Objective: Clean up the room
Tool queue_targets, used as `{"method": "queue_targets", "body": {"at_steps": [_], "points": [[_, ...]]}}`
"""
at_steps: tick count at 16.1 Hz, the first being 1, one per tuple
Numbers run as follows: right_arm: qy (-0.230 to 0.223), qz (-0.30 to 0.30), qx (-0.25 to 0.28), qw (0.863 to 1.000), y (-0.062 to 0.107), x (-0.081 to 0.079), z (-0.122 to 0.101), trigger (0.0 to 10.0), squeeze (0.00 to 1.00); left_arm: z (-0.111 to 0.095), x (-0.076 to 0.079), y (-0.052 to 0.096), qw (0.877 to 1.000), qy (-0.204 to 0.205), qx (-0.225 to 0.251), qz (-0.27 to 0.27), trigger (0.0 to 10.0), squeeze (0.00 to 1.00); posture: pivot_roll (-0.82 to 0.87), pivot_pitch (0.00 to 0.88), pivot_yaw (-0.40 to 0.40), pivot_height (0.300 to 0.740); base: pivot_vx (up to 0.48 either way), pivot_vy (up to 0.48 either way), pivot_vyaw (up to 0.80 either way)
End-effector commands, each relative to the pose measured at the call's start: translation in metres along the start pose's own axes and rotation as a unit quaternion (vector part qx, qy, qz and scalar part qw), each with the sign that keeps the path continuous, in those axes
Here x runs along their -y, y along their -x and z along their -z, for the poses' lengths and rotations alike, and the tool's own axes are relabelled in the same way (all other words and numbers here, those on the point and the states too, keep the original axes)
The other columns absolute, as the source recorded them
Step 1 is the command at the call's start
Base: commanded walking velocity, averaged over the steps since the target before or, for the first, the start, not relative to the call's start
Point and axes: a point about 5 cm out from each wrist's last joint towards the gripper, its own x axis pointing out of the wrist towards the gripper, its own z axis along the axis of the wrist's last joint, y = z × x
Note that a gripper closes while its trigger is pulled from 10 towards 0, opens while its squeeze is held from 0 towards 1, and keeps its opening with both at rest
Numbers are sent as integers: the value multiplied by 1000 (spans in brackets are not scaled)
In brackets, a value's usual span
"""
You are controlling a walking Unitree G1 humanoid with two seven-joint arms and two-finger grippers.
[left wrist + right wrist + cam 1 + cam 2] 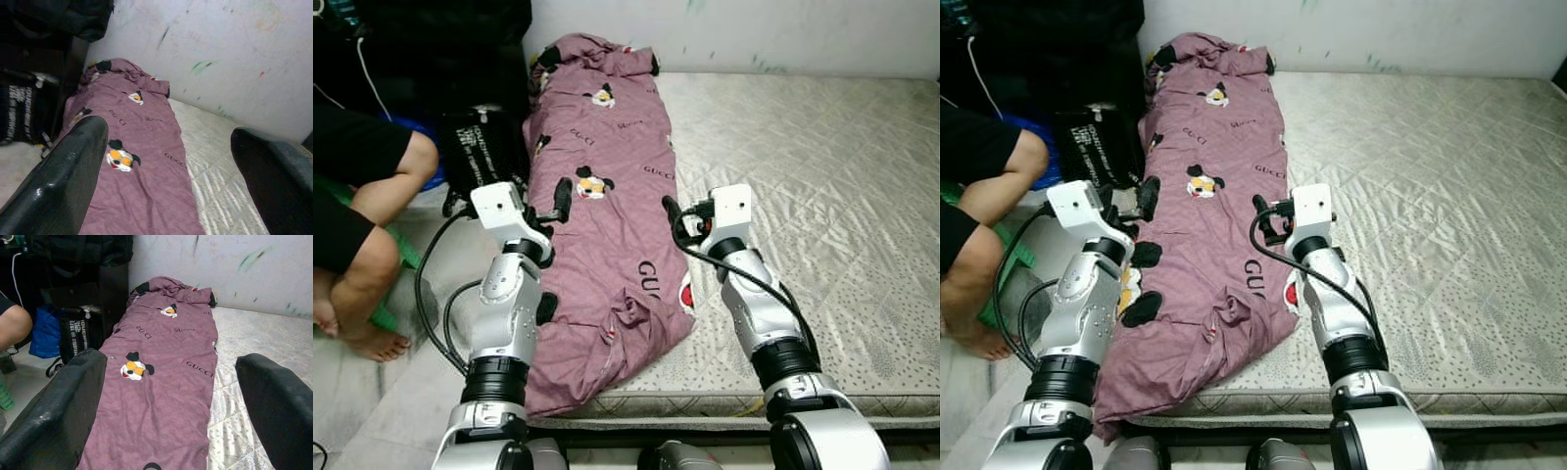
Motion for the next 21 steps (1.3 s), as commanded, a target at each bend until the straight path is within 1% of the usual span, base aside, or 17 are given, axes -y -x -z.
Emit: {"method": "queue_targets", "body": {"at_steps": [1,2,4,5,7,9,18,21], "points": [[-2,2,8,1000,0,2,-3,10000,0,-3,-6,1,1000,-29,3,-1,10000,0,1,0,-19,685,0,0,0],[-2,2,8,1000,0,2,-3,10000,0,-4,-10,1,999,-44,2,-3,10000,0,3,0,-18,680,0,0,0],[-4,0,8,1000,1,2,-2,10000,0,-6,-28,5,998,-64,-1,-21,10000,0,6,0,-18,655,0,0,0],[-4,0,8,1000,1,2,-2,10000,0,-6,-29,5,998,-65,-2,-22,10000,0,6,0,-18,650,0,0,0],[-4,-2,7,1000,1,1,-2,10000,0,-6,-30,5,997,-68,-1,-24,10000,0,7,0,-22,630,0,0,0],[-2,-5,8,1000,1,1,-2,10000,0,-5,-26,4,997,-69,1,-21,10000,0,7,0,-22,606,0,0,0],[-2,-3,9,1000,1,3,-3,10000,0,-5,-26,3,998,-61,4,-25,10000,0,5,0,-25,606,0,0,0],[-2,-3,9,1000,1,3,-4,10000,0,-4,-28,4,998,-50,2,-35,10000,0,-5,0,-20,606,0,0,0]]}}
